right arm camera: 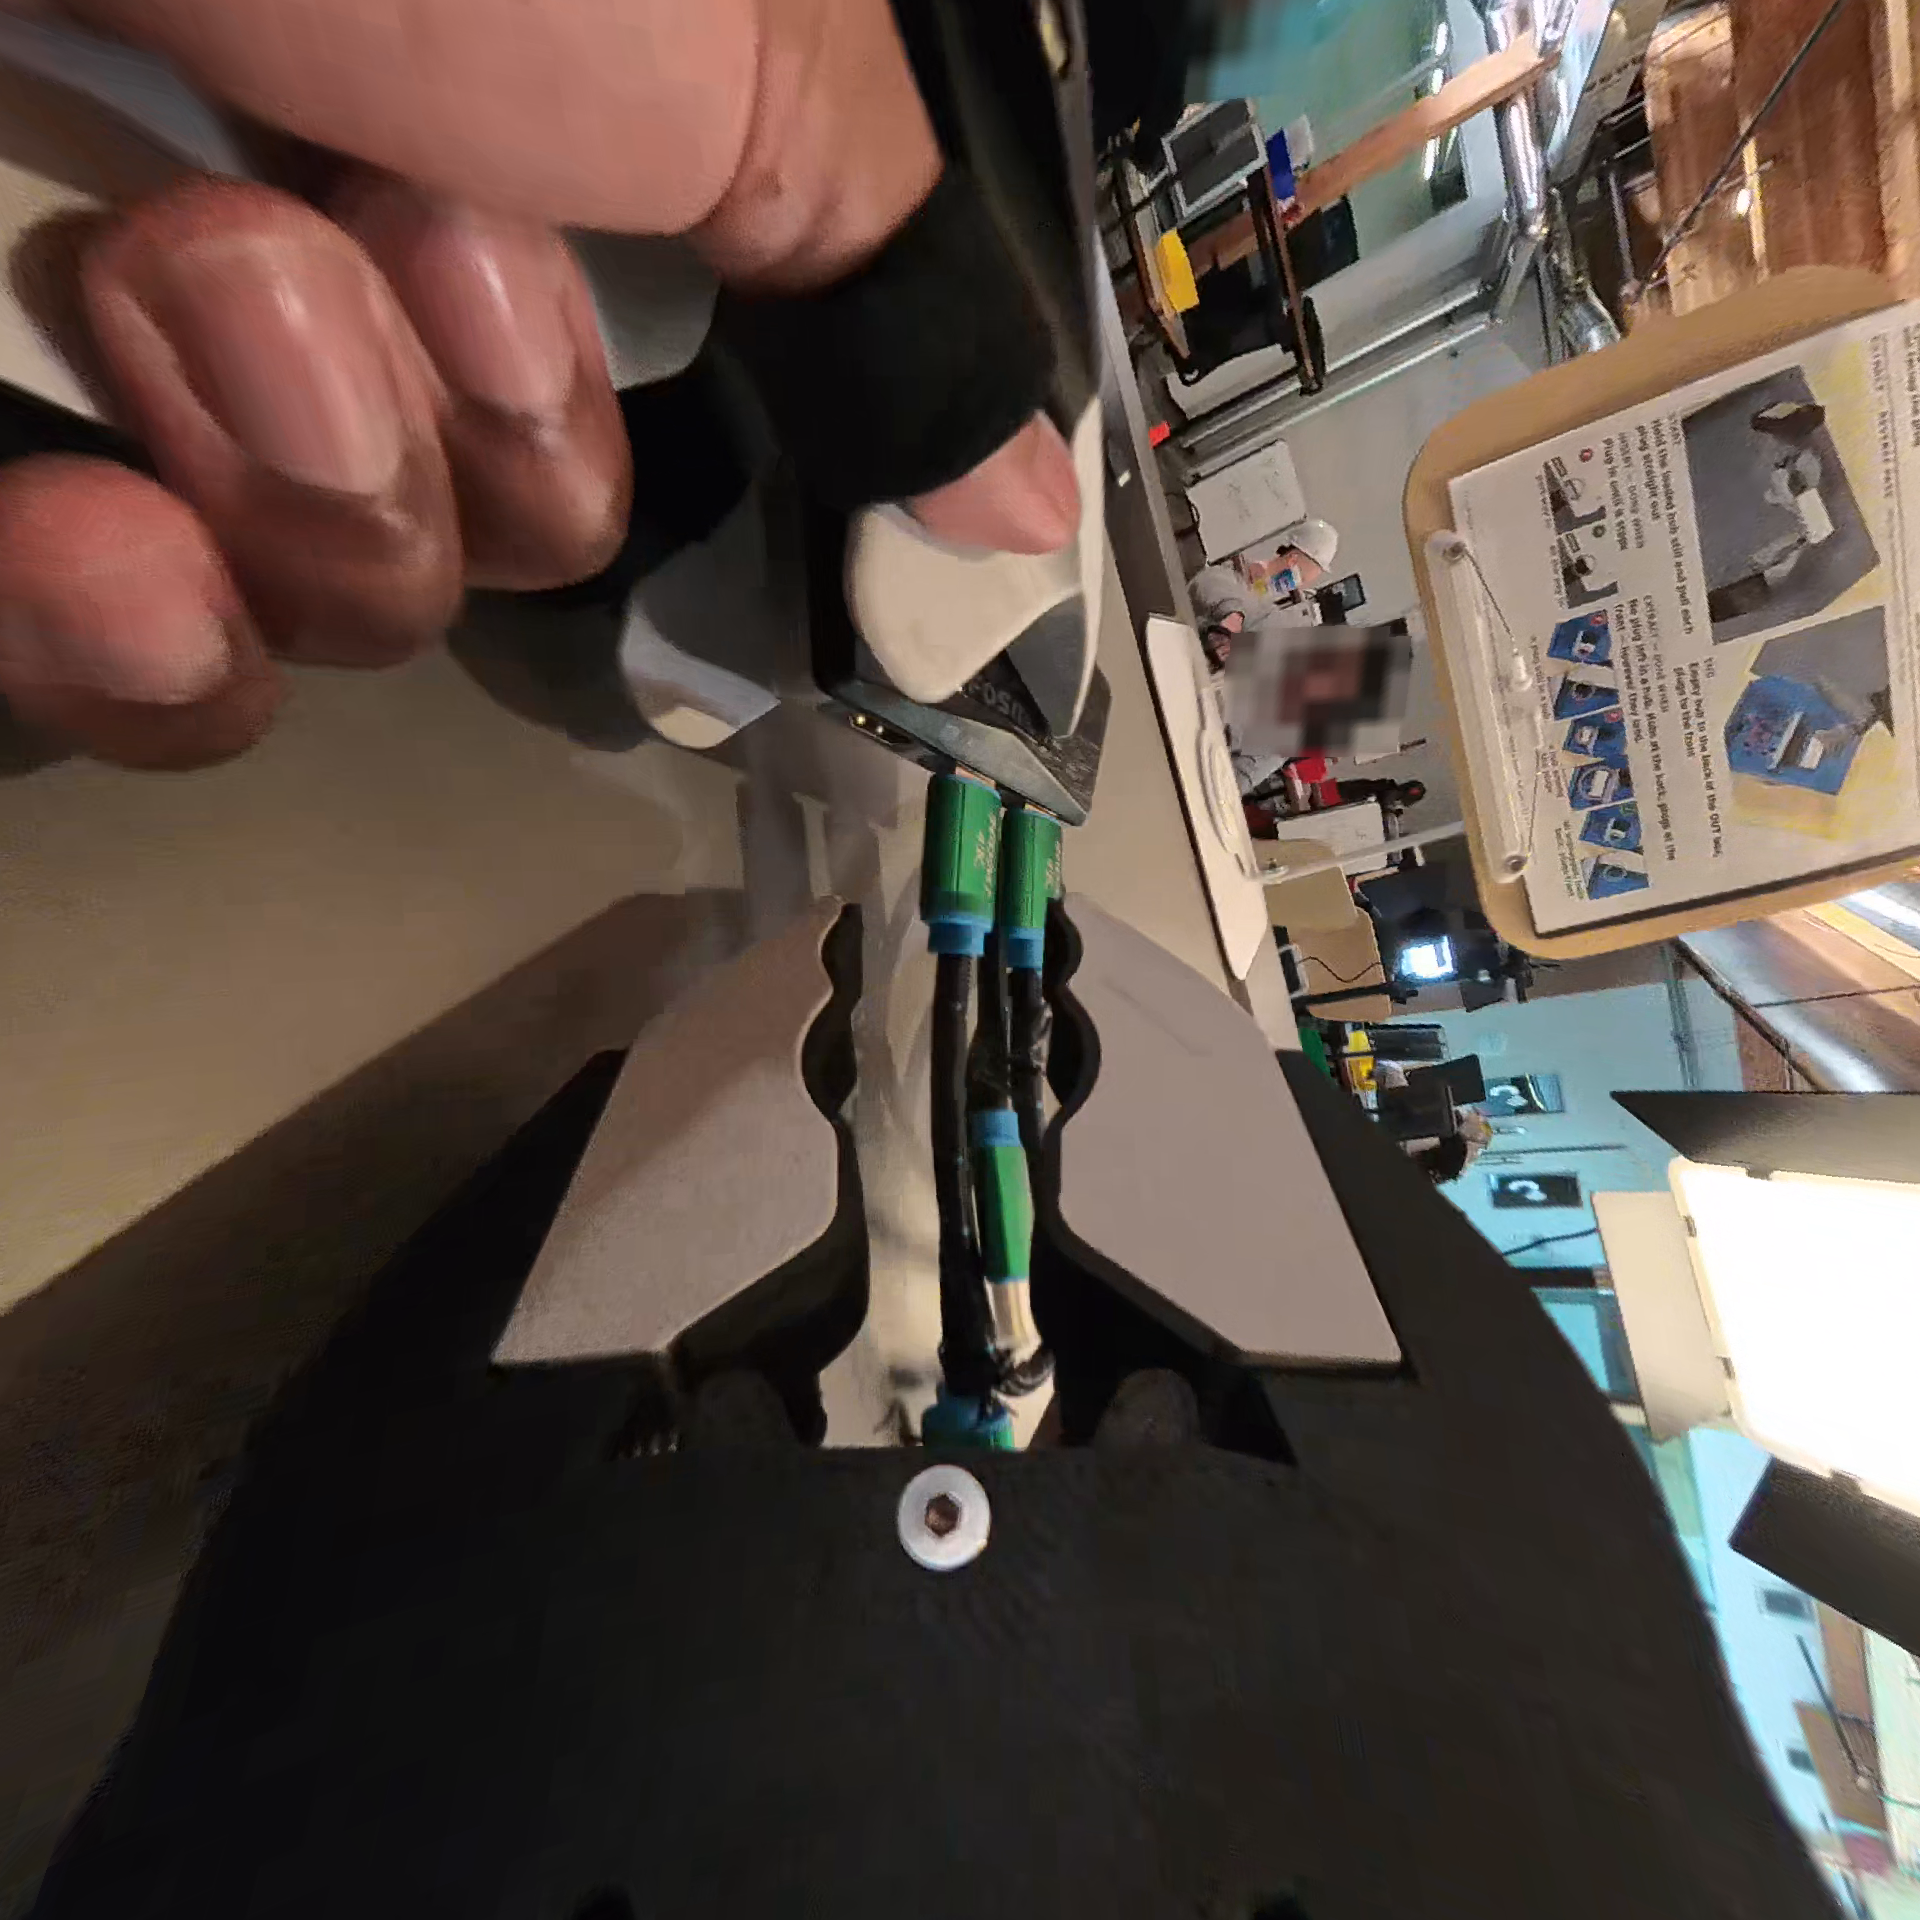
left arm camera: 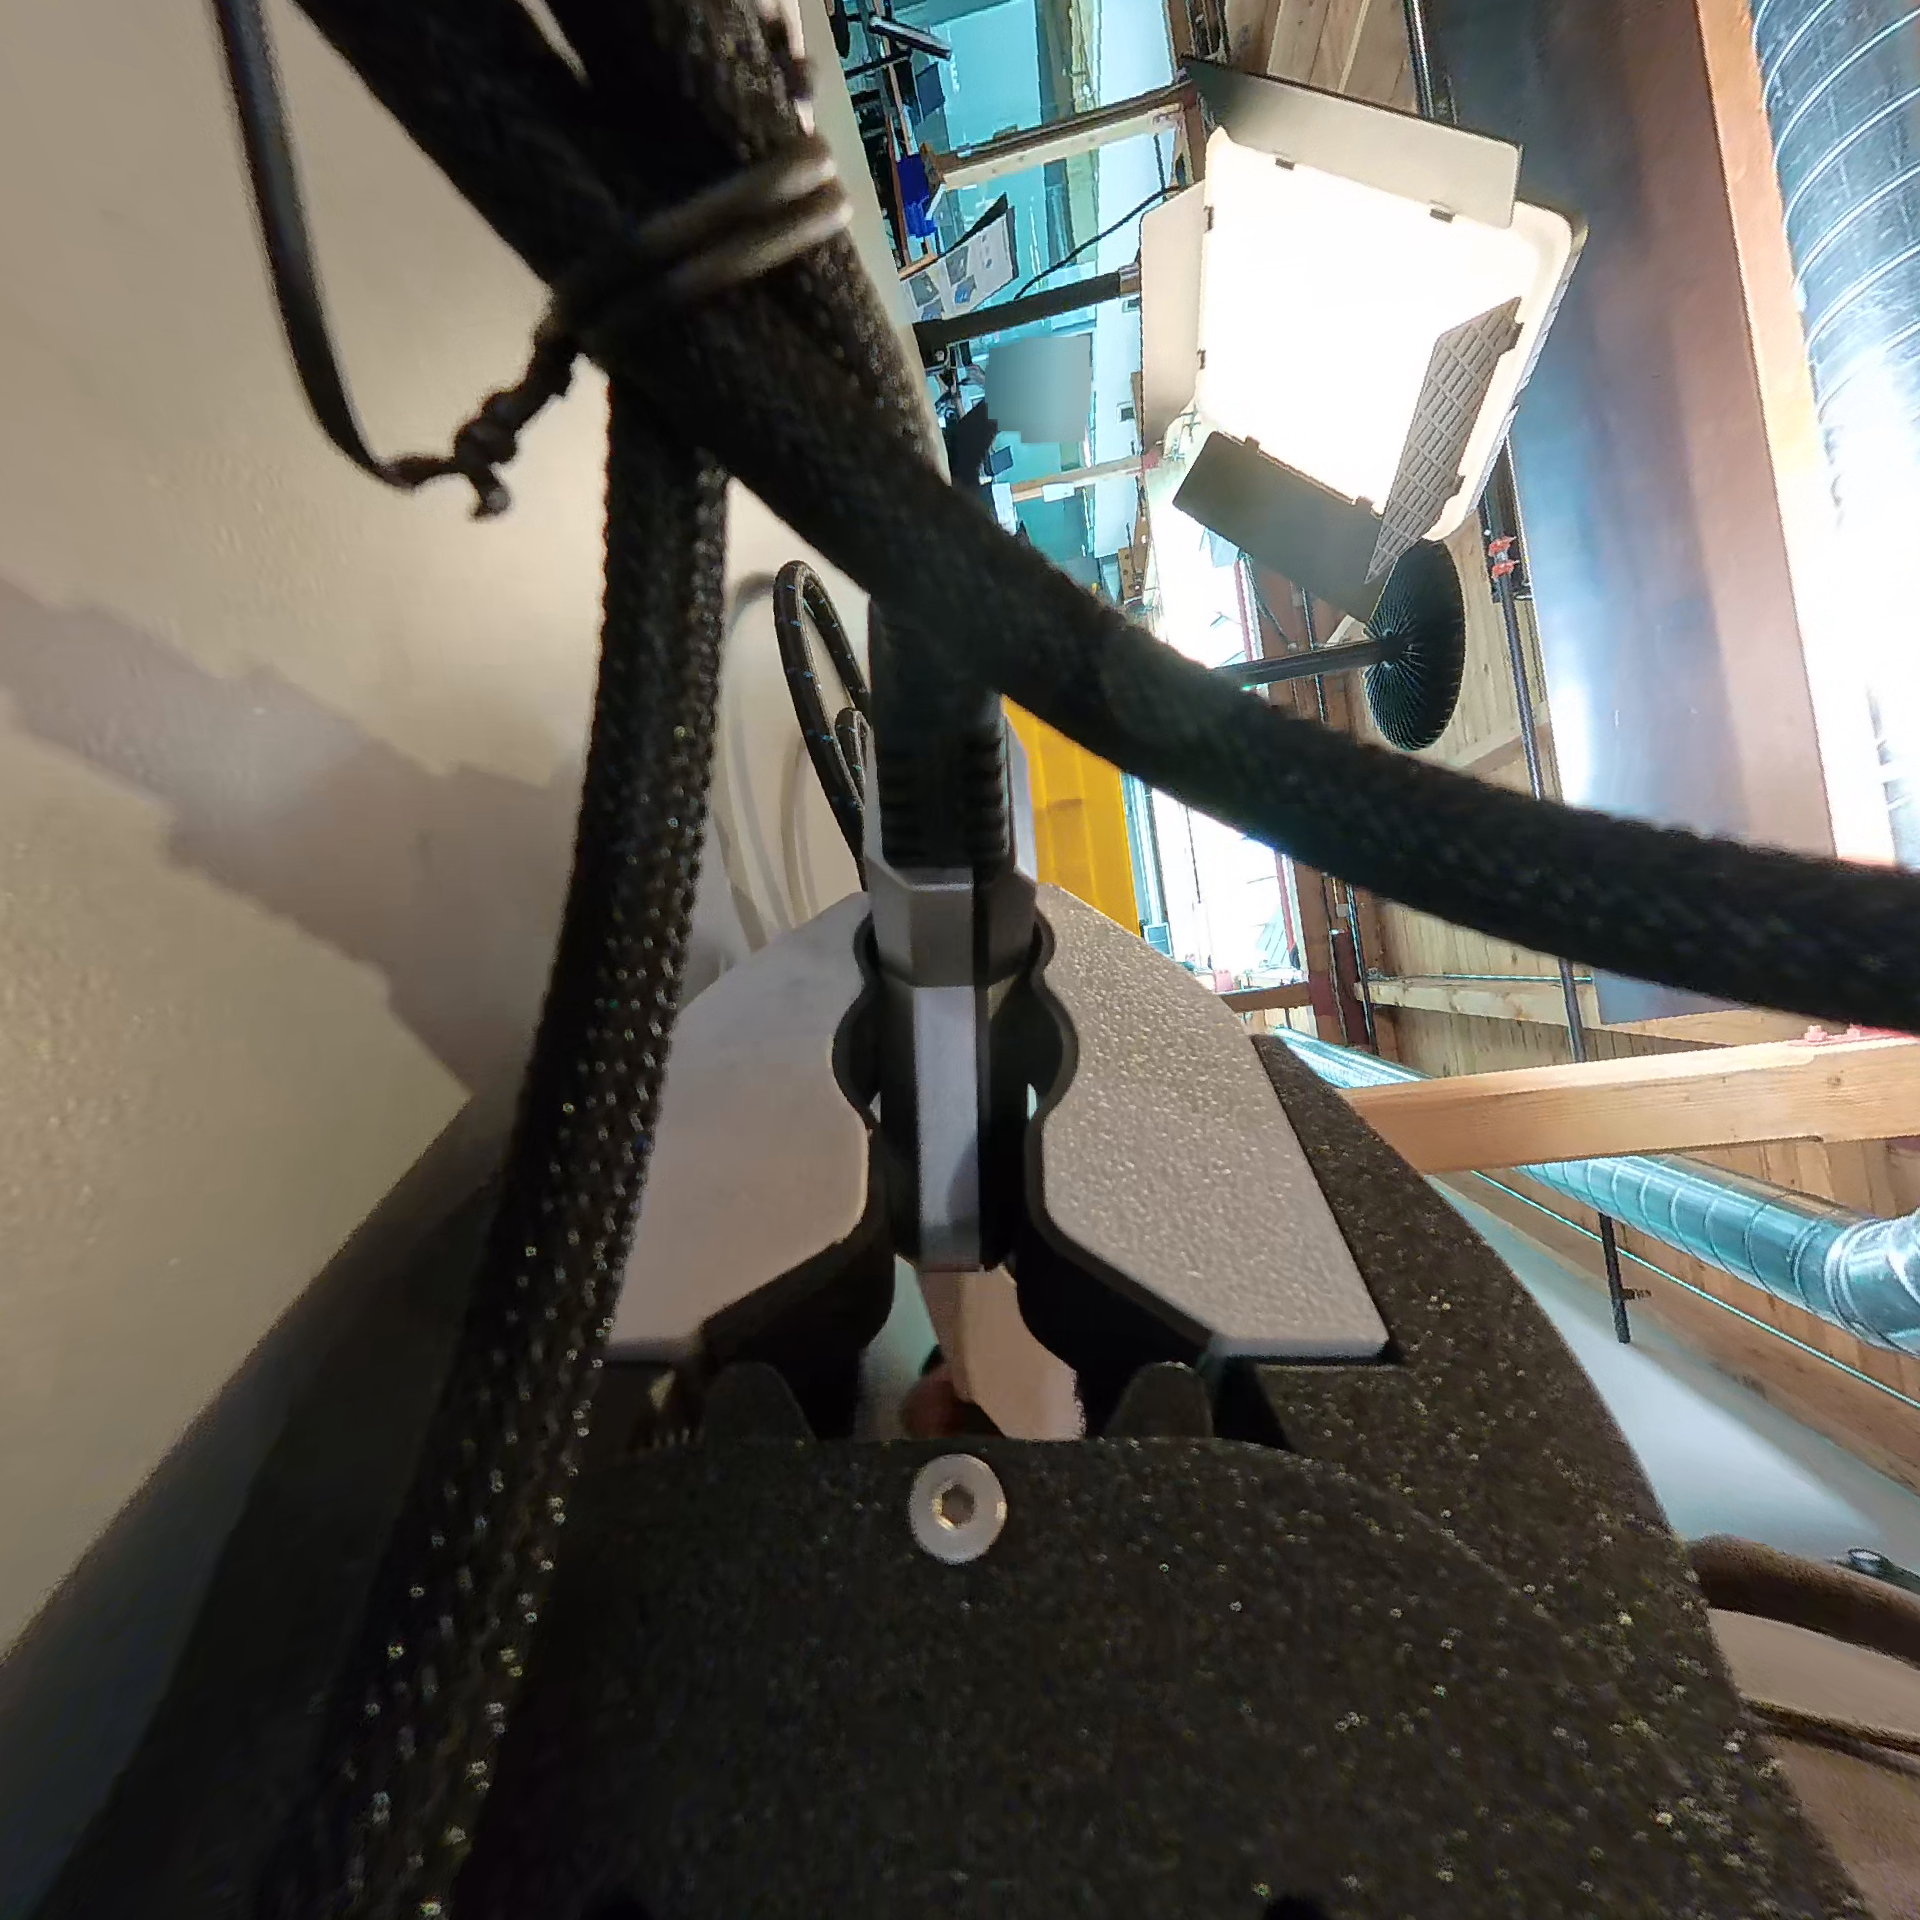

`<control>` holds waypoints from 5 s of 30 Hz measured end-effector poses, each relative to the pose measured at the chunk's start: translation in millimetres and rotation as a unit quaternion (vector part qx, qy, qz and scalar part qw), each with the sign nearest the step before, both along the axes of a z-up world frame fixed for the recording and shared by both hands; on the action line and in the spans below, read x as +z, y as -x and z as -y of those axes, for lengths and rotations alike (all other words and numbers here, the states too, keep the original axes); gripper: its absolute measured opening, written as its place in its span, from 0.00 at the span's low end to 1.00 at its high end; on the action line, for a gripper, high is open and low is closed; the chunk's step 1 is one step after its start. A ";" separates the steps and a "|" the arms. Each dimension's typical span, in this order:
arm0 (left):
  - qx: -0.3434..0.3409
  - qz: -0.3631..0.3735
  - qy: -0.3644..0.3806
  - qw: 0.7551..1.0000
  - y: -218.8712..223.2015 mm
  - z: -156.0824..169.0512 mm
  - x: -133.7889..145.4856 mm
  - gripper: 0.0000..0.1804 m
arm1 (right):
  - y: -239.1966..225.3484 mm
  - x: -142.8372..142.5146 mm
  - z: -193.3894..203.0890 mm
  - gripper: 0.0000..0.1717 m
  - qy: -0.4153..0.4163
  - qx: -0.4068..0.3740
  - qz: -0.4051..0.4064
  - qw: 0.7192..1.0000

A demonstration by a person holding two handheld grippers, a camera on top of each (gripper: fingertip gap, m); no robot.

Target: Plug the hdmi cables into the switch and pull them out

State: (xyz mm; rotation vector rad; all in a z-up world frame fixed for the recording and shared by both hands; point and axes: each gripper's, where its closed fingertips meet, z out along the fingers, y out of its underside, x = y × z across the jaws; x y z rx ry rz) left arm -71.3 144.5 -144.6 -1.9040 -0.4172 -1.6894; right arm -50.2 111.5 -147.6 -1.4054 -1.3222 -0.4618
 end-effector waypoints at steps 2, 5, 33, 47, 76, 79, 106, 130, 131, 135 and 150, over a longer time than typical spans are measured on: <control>-0.007 0.006 0.002 1.000 -0.4 1.7 0.3 0.11 | 1.4 -6.4 -10.9 0.19 -0.002 -0.015 0.002 1.000; -0.017 0.014 0.004 1.000 -1.6 4.0 0.7 0.10 | 3.4 -6.1 -20.4 0.12 -0.024 -0.020 0.008 0.999; 0.129 0.056 0.019 0.990 74.6 -37.6 1.3 0.12 | -33.9 -6.7 12.4 0.08 -0.020 0.027 0.002 0.999; -0.024 -0.011 -0.020 0.999 19.1 -15.2 3.6 0.10 | -124.0 3.2 -1.1 0.08 -0.025 -0.135 -0.059 0.989; -0.016 -0.074 -0.074 0.994 0.3 -2.9 9.2 0.13 | -386.4 103.9 -28.6 0.19 0.060 -0.250 -0.129 0.958; -0.031 -0.078 -0.086 0.993 -16.5 5.8 11.0 0.12 | -287.5 76.4 -15.9 0.20 0.138 -0.158 -0.200 0.957; -0.016 -0.035 -0.074 0.996 -20.0 45.8 16.2 0.14 | -17.0 -12.7 18.6 0.12 0.323 -0.065 -0.239 0.913; -0.153 0.051 -0.063 0.985 -22.6 64.6 25.1 0.13 | -17.3 1.8 32.3 0.12 0.264 -0.072 -0.275 0.922; -0.167 0.059 -0.060 0.982 -23.2 67.5 25.7 0.14 | -17.9 3.4 33.4 0.12 0.257 -0.062 -0.272 0.925; -0.183 0.067 -0.086 0.977 -17.5 69.3 34.1 0.20 | -14.1 5.6 41.4 0.12 0.239 -0.032 -0.266 0.933; -0.218 0.046 -0.089 0.971 -11.8 77.1 41.4 0.16 | 5.6 18.2 50.2 0.13 0.213 0.022 -0.241 0.947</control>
